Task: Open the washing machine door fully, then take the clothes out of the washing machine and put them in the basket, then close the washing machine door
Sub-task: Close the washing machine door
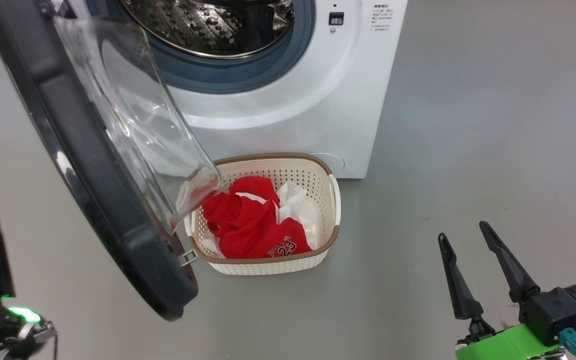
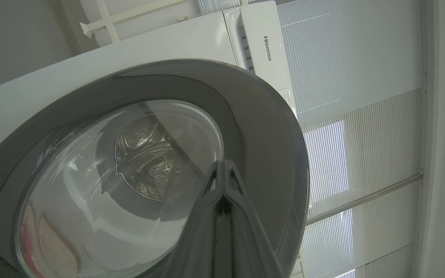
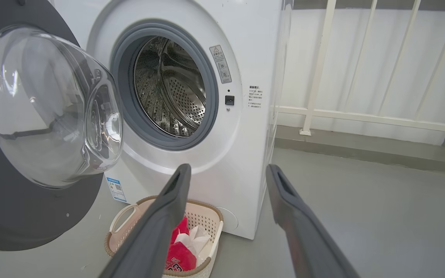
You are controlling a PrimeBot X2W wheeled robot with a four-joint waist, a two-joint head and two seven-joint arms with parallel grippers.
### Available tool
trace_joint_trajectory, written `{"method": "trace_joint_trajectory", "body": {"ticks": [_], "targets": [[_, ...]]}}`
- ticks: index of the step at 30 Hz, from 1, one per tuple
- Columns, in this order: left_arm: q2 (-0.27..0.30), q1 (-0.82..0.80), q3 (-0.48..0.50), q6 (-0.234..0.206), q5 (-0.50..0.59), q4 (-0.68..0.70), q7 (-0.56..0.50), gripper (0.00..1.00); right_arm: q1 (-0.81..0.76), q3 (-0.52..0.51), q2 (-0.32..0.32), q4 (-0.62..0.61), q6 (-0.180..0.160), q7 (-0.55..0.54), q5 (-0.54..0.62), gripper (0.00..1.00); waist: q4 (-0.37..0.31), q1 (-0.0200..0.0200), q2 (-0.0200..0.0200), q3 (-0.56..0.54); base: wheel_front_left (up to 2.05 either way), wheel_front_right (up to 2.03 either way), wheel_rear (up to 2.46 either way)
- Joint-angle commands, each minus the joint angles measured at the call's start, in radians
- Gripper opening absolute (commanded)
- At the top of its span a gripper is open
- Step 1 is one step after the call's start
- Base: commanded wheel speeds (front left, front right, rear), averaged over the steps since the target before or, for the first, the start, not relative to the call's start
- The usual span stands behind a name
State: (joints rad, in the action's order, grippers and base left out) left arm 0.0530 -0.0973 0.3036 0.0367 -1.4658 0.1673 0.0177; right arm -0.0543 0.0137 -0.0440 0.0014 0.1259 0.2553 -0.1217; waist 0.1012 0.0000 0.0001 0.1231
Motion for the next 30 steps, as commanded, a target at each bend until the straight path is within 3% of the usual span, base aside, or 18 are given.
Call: {"method": "trace_joint_trajectory", "body": {"ticks": [1, 4, 15, 22, 30], "targets": [[0.016, -0.036, 0.033, -0.020, -0.040, 0.020, -0.030, 0.00, 0.027, 0.025, -0.006, -0.020, 0.005, 0.006, 0.003, 1.00, 0.000, 0.0000, -0.0001, 0.000, 0.00, 0.00, 0.00], [0.021, -0.046, 0.029, -0.085, -0.120, 0.024, -0.096, 0.00, 0.030, 0.024, -0.006, -0.017, 0.005, 0.006, 0.005, 1.00, -0.001, 0.0000, -0.0001, 0.004, 0.00, 0.00, 0.00], [0.019, -0.044, -0.055, -0.187, -0.191, 0.079, -0.213, 0.00, 0.040, 0.028, -0.006, -0.016, 0.005, 0.006, 0.000, 1.00, -0.003, 0.0000, -0.0001, 0.016, 0.00, 0.00, 0.00], [0.014, -0.039, -0.115, -0.215, -0.210, 0.123, -0.255, 0.00, 0.048, 0.029, -0.006, -0.015, 0.005, 0.006, -0.004, 1.00, -0.008, 0.0000, -0.0001, 0.026, 0.00, 0.00, 0.00], [0.007, -0.066, -0.169, -0.217, -0.222, 0.132, -0.260, 0.00, 0.059, 0.033, -0.006, -0.014, 0.005, 0.006, -0.008, 1.00, -0.019, 0.0000, -0.0001, 0.036, 0.00, 0.00, 0.00]]}}
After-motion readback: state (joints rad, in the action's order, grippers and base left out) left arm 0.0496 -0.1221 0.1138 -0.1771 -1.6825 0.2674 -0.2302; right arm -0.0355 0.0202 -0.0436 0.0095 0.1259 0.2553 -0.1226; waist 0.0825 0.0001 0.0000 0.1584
